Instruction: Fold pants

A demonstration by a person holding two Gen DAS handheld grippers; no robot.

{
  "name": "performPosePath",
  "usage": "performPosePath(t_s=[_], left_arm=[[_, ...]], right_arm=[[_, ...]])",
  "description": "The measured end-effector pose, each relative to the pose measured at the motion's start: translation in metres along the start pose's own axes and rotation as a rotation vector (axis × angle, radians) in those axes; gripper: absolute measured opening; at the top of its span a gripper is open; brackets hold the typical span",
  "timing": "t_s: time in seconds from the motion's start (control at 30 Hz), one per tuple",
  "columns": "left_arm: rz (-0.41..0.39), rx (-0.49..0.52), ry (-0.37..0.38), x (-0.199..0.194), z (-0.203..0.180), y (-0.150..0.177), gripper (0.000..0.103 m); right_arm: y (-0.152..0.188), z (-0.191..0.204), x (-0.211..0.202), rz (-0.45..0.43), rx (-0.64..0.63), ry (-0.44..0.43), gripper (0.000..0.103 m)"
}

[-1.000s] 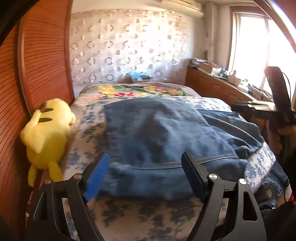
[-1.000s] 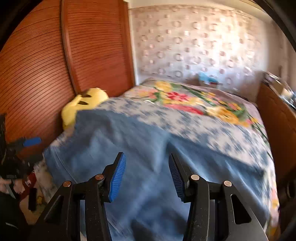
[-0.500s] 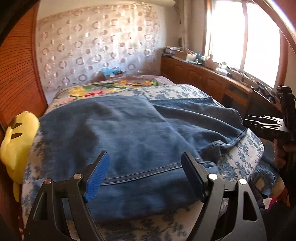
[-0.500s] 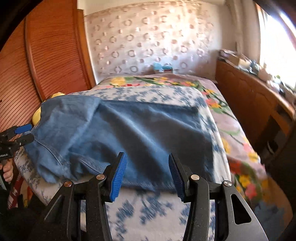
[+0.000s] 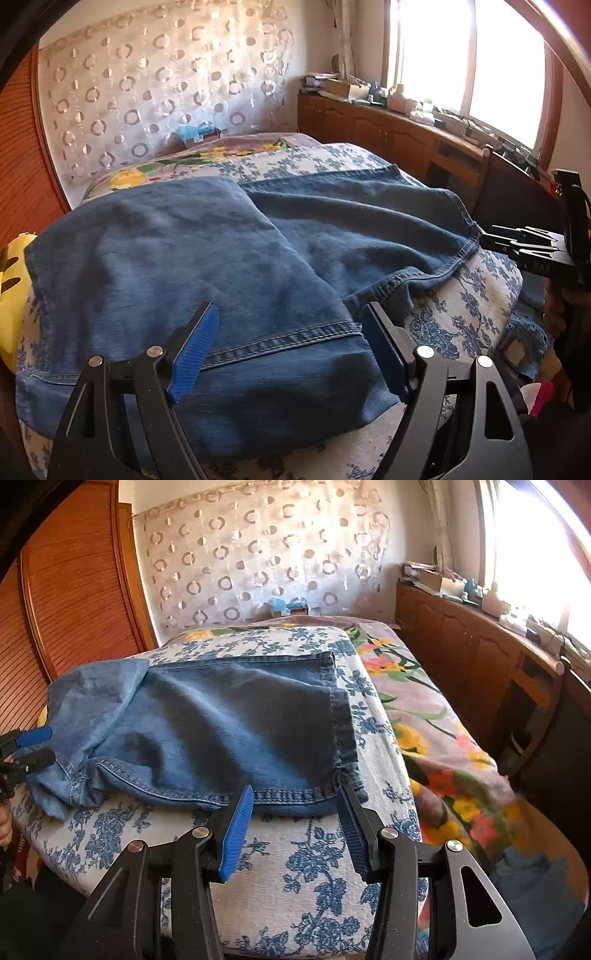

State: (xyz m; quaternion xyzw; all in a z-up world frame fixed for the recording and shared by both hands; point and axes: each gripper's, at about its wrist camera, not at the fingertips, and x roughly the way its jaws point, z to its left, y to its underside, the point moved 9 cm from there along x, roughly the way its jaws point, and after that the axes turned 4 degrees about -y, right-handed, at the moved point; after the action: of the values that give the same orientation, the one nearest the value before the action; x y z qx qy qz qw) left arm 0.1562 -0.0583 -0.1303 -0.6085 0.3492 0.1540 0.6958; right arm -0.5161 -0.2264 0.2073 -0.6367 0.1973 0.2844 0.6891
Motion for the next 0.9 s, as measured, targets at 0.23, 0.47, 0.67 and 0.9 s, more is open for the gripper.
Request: performPosePath(t_s=[0.23, 0.47, 0.67, 0.9], left_arm=[[0.037, 0.022, 0.009, 0.013, -0.013, 0.008, 0.080], [0.064, 0.035, 0.001, 0.021, -0.017, 0.016, 0.080], [0.072, 0.040, 0.002, 0.022, -0.017, 0.023, 0.080], [0.067, 0.038, -0.002, 0.022, -0.017, 0.024, 0.080]], right_arm=[[-0.001, -0.001, 0.005, -0.004, 0.046, 0.009, 0.050], [0.000, -0.008, 0.012, 0.005, 0.081, 0.019, 0.050], [0.000, -0.007, 0.021, 0.028, 0.094, 0.013, 0.050], [-0.002, -0.011, 0.023, 0.006, 0.104, 0.025, 0.046]])
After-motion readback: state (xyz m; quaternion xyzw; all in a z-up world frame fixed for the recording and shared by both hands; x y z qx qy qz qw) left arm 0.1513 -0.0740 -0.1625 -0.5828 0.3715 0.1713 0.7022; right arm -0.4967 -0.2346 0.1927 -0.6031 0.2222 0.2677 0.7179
